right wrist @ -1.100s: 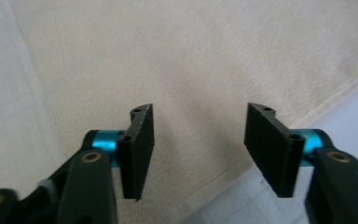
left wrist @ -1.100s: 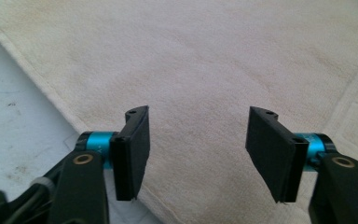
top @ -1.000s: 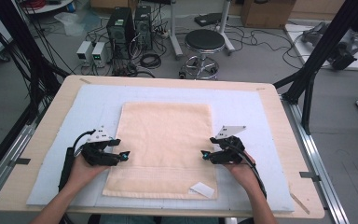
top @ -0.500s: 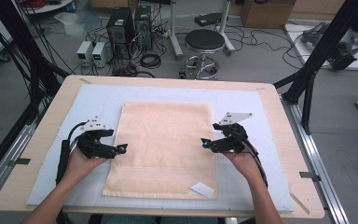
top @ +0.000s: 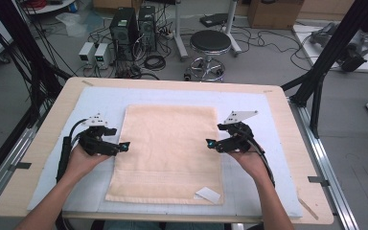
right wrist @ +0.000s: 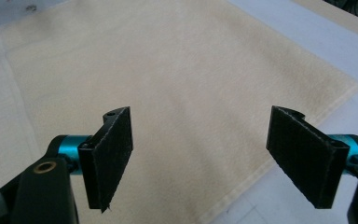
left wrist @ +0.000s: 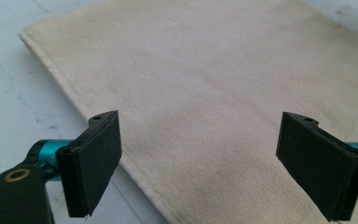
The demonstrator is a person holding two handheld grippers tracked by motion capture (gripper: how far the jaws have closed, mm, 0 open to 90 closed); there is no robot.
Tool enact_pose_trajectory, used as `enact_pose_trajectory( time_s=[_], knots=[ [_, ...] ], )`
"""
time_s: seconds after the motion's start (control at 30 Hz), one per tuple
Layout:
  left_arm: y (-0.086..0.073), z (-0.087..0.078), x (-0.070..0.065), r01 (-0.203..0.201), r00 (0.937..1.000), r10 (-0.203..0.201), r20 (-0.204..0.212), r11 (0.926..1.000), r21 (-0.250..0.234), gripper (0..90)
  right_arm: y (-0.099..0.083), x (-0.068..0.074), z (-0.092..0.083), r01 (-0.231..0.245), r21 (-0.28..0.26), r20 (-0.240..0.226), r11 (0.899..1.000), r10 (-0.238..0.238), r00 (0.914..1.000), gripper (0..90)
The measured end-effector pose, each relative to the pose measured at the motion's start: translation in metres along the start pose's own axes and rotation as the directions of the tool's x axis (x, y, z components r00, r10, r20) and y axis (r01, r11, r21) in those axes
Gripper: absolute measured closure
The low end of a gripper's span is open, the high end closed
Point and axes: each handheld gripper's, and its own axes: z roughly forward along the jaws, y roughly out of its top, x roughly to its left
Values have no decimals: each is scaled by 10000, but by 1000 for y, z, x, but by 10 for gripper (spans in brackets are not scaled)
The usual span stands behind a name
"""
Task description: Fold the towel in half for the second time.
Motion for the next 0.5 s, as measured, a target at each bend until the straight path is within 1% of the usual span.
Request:
enact_pose_trajectory(
  time_s=[0.03, 0.1, 0.13, 0.17, 0.2, 0.3, 0.37, 0.4, 0.43, 0.47, 0.5],
  knots=[
    [3, 0, 3, 36, 10000, -36, -10, 9999, -100, 151, 2, -2, -1, 10, 23, 24, 10000, -10, 10000, 222],
    [12, -1, 9, 100, 9999, -100, -30, 9999, -80, 159, 7, -8, 0, 34, 100, 69, 9999, -34, 10000, 223],
    [17, -2, 13, 54, 10000, -54, -64, 10000, -60, 159, 9, -12, 0, 38, 139, 129, 9999, -40, 9999, 222],
    [21, -2, 16, 163, 9998, -164, -67, 9996, -241, 164, 12, -15, 1, -2, 141, 165, 9999, 0, 9999, 222],
    [26, -2, 21, 211, 9998, -212, -16, 9994, -265, 175, 15, -19, 1, -21, 132, 177, 9999, 18, 9998, 222],
    [41, -1, 34, 234, 9993, -239, -280, 9996, -183, 187, 27, -31, 3, 99, 246, 362, 9996, -108, 9993, 224],
    [51, 1, 41, 158, 9988, -165, -453, 9997, -165, 195, 35, -40, 4, 128, 263, 558, 9996, -142, 9983, 225],
    [55, 2, 44, 157, 9982, -168, -584, 9997, -189, 198, 39, -45, 5, 73, 261, 575, 9996, -88, 9983, 229],
    [59, 3, 48, 146, 9981, -161, -601, 9996, -250, 200, 42, -50, 6, 46, 178, 666, 9998, -58, 9978, 229],
    [62, 5, 51, 165, 9979, -182, -622, 9994, -291, 207, 45, -54, 8, -10, 249, 715, 9997, -8, 9974, 228],
    [63, 9, 54, 172, 9975, -203, -681, 9988, -463, 207, 48, -59, 11, 42, 313, 762, 9995, -66, 9971, 230]
  ],
)
